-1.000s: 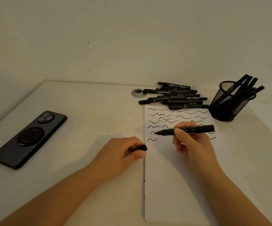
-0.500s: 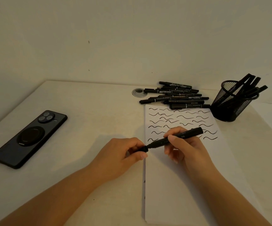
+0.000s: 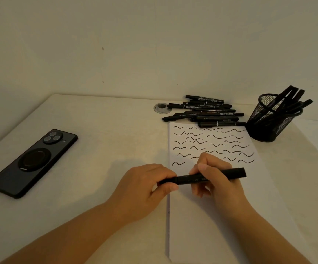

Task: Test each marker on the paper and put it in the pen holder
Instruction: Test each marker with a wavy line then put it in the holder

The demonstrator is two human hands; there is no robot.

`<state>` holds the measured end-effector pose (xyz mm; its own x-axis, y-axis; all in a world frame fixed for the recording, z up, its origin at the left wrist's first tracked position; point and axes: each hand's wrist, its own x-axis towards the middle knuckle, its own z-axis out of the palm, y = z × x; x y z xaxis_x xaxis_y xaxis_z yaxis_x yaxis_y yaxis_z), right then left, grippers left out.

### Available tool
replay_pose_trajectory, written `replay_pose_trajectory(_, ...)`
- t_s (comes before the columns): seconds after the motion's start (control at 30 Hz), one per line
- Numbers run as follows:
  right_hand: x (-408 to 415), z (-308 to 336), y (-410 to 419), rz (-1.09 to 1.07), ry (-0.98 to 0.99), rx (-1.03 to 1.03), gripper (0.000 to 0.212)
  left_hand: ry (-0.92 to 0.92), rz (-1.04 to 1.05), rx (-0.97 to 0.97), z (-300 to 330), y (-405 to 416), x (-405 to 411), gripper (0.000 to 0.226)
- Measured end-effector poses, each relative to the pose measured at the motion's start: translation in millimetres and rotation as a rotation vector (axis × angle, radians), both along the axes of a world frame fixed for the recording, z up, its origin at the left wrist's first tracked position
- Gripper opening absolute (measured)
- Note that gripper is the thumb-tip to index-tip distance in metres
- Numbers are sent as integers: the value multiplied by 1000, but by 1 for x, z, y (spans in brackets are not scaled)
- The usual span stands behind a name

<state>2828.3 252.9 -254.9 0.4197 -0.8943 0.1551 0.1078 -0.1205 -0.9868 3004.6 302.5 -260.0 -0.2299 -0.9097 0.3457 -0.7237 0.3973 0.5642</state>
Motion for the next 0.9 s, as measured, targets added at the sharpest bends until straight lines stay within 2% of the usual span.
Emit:
replay_pose_trajectory(0.13, 4, -3, 1, -55, -31, -4, 23, -39, 9, -35, 2, 3, -6, 28)
replay_pose_trajectory(0.23, 3, -6, 2, -66, -60, -17, 22, 126, -19, 161, 1, 3, -9, 24)
replay_pose_trajectory(0.6, 6, -11, 9, 25, -156, -136, 24, 388, -224, 576, 6, 1, -2, 25)
replay_pose_trajectory(0.7, 6, -11, 8, -1, -148, -137, 24, 390, -205, 554, 5, -1, -2, 25)
replay_pose_trajectory(0.9, 2, -5, 2, -7, -39, -149, 22, 511, -47, 432, 3, -6, 0, 14)
